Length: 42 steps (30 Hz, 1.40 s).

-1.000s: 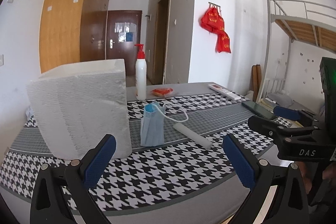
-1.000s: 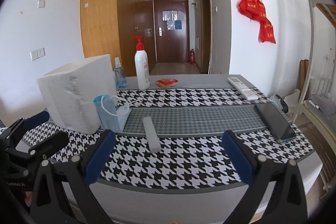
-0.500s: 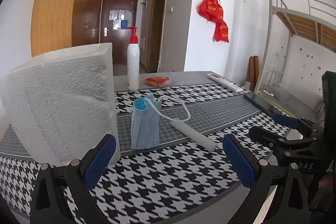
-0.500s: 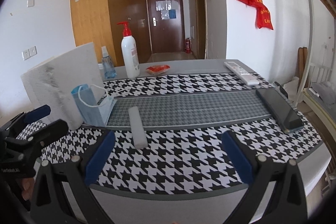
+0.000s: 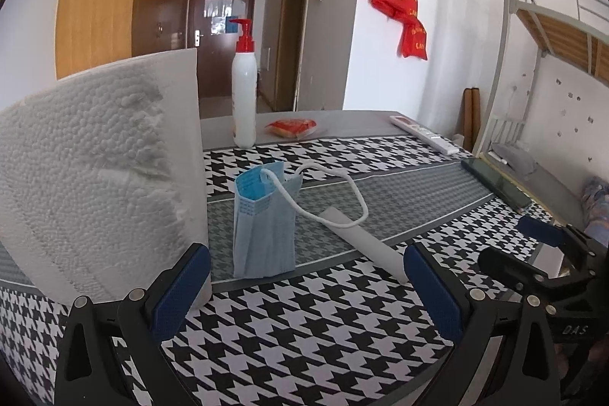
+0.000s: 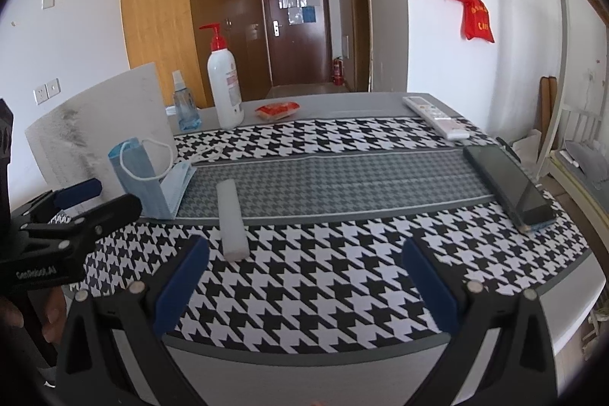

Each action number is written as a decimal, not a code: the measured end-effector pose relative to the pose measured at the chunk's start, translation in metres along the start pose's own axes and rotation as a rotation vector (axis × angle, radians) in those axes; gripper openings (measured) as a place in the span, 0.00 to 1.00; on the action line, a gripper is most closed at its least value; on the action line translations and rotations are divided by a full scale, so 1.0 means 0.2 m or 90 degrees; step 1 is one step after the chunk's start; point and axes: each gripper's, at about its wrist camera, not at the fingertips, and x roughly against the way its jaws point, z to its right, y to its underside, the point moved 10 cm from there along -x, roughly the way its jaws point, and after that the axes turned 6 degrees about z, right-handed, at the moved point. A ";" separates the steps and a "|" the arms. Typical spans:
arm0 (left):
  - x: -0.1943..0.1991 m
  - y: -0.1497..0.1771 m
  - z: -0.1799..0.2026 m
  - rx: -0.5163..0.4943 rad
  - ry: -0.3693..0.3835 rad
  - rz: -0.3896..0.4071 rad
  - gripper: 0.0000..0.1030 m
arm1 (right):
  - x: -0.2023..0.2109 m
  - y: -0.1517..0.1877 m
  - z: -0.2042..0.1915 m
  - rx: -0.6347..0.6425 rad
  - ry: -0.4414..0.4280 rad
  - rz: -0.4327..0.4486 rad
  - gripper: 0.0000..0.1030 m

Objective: Organize soft objects
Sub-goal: 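Move the left tool toward the blue face mask on the table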

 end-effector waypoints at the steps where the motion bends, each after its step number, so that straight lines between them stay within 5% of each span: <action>1: -0.01 0.00 0.00 0.000 -0.004 -0.002 0.98 | 0.00 0.00 0.00 -0.001 0.000 -0.001 0.99; 12: -0.10 -0.01 -0.03 0.021 -0.013 -0.039 0.92 | -0.05 0.00 -0.01 0.000 -0.010 -0.013 0.99; 27: -0.17 0.01 -0.10 0.014 -0.086 -0.066 0.84 | -0.10 0.01 -0.06 0.015 -0.029 -0.027 0.99; 42: -0.26 0.06 -0.13 0.032 -0.104 -0.127 0.54 | -0.15 0.01 -0.12 0.028 -0.052 -0.050 0.99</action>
